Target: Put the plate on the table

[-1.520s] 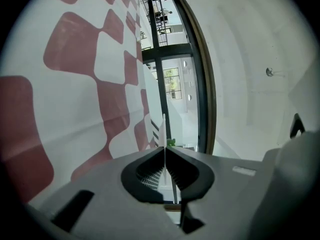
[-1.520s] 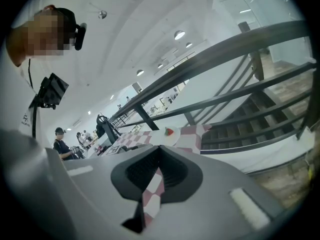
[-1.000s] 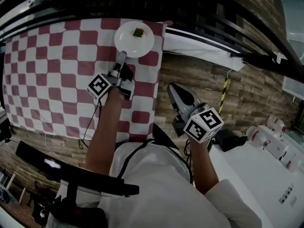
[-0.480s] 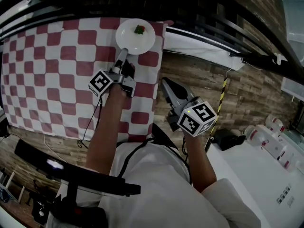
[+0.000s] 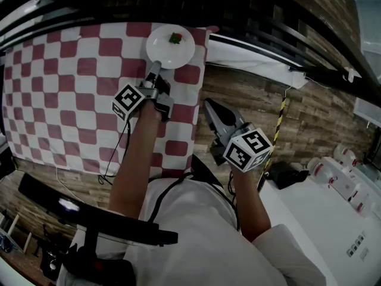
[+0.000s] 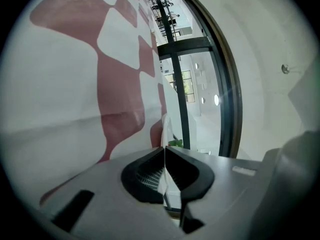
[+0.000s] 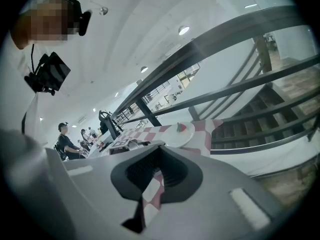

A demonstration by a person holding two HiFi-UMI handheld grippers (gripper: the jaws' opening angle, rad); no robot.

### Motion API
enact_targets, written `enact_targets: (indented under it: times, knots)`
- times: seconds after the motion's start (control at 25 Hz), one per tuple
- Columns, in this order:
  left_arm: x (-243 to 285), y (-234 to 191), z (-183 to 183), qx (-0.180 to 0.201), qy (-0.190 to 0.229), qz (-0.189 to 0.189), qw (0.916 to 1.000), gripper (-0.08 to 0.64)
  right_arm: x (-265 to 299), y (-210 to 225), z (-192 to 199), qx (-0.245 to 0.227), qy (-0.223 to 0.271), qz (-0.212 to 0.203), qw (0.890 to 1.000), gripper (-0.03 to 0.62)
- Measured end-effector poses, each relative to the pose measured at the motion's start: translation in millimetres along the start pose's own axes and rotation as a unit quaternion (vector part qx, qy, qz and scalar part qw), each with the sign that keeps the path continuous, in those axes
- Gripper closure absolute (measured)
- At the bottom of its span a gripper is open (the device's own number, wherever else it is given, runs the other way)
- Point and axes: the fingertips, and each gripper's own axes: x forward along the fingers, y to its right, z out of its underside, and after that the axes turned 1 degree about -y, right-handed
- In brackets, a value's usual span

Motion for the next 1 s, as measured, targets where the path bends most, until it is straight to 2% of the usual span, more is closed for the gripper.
enact_targets:
  times: [0.2, 0.64, 0.8, 1.0]
  knots:
    - [1, -5, 0, -0.018, 0.002, -0.032, 0.9993, 0.541, -3, 3, 1, 0.003, 0.002, 0.004, 1.000, 0.584]
    - [4, -14, -1, 0.010, 0.007, -0.113, 0.9935, 0.531, -14, 10, 2, 0.011, 0.011, 0.012, 1.000, 0.584]
    - [3, -18, -1, 0.007, 0.011, -0.137, 0.9905, 0.526, -17, 8, 0, 0.012, 0.015, 0.012, 1.000, 0.584]
    - [2, -15, -2, 0.014, 0.016, -0.139, 0.9900, 0.488, -21, 5, 2, 0.011, 0.018, 0.013, 1.000, 0.584]
